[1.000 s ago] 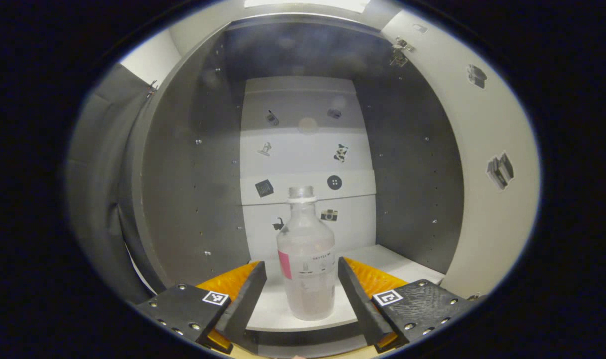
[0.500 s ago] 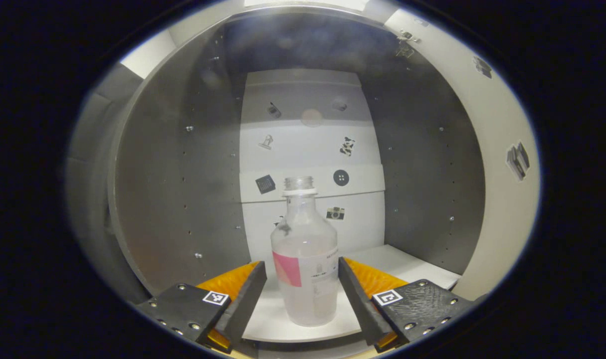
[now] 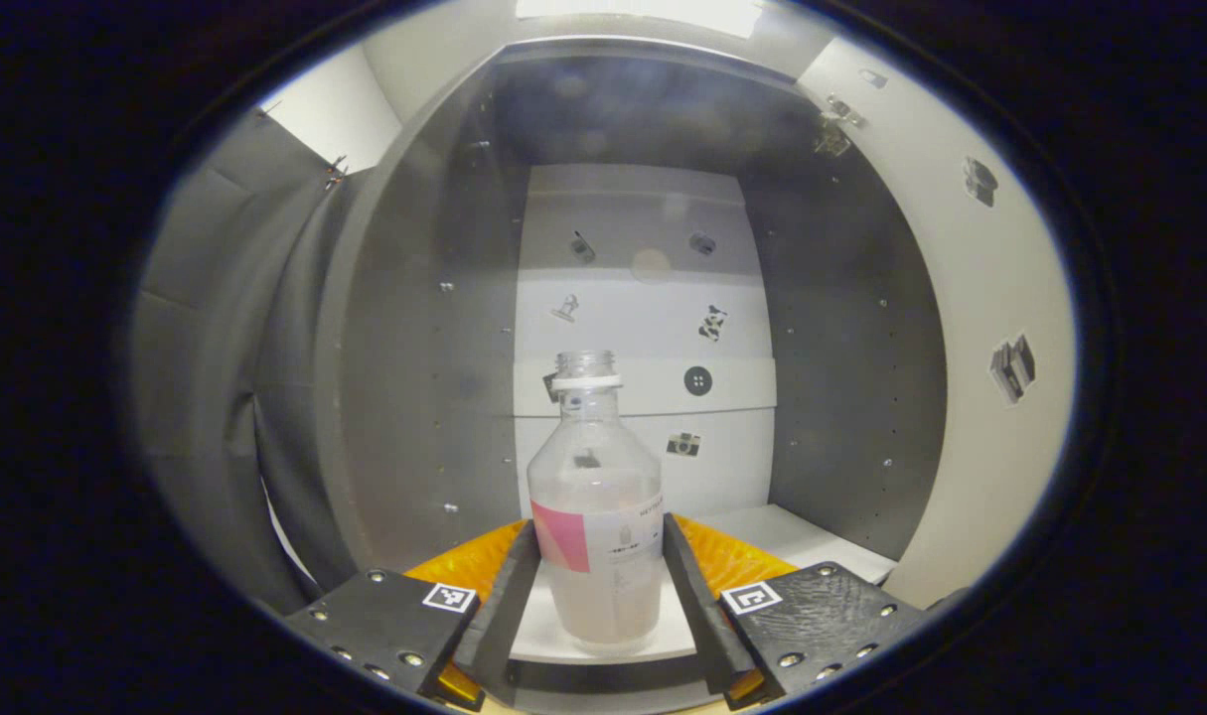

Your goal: Open the cabinet door with the right hand, grasp the bottle in the cabinet with the left hand and place it on the coaster, then close the cabinet door with the right hand.

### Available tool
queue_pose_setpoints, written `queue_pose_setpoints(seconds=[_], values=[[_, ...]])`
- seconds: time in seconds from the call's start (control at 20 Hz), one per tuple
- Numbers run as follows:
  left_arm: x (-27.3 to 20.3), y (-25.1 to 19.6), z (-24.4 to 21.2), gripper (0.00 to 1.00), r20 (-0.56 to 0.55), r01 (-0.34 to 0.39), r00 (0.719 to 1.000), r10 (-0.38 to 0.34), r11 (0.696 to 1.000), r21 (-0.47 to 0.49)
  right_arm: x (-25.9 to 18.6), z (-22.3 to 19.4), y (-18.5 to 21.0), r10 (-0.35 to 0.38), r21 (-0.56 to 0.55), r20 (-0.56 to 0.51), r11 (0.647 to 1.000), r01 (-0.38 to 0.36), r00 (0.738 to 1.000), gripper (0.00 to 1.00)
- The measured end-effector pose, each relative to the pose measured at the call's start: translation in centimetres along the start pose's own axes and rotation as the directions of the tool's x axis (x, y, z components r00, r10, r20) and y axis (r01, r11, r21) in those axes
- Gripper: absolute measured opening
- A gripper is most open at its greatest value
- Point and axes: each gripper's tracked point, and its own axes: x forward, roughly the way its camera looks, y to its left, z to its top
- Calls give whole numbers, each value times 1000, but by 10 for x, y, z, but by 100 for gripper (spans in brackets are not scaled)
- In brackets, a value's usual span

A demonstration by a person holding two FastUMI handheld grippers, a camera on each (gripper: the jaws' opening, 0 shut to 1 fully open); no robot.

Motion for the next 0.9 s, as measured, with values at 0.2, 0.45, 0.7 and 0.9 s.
queue_pose_setpoints(seconds=[0.2,0.45,0.7,0.9], values=[[-34,16,0,74,-2,-40,999,40,999,-16,5,1,6,52,0,0,999,-52,999,93],[-84,39,-8,72,1,-103,995,103,995,-19,14,-1,17,129,3,-5,992,-128,992,93],[-140,60,-24,72,-6,-173,985,173,985,-27,21,-2,28,190,-2,5,982,-190,982,93],[-181,74,-40,72,-14,-218,976,218,976,-27,22,-5,33,226,1,16,974,-226,974,93]])
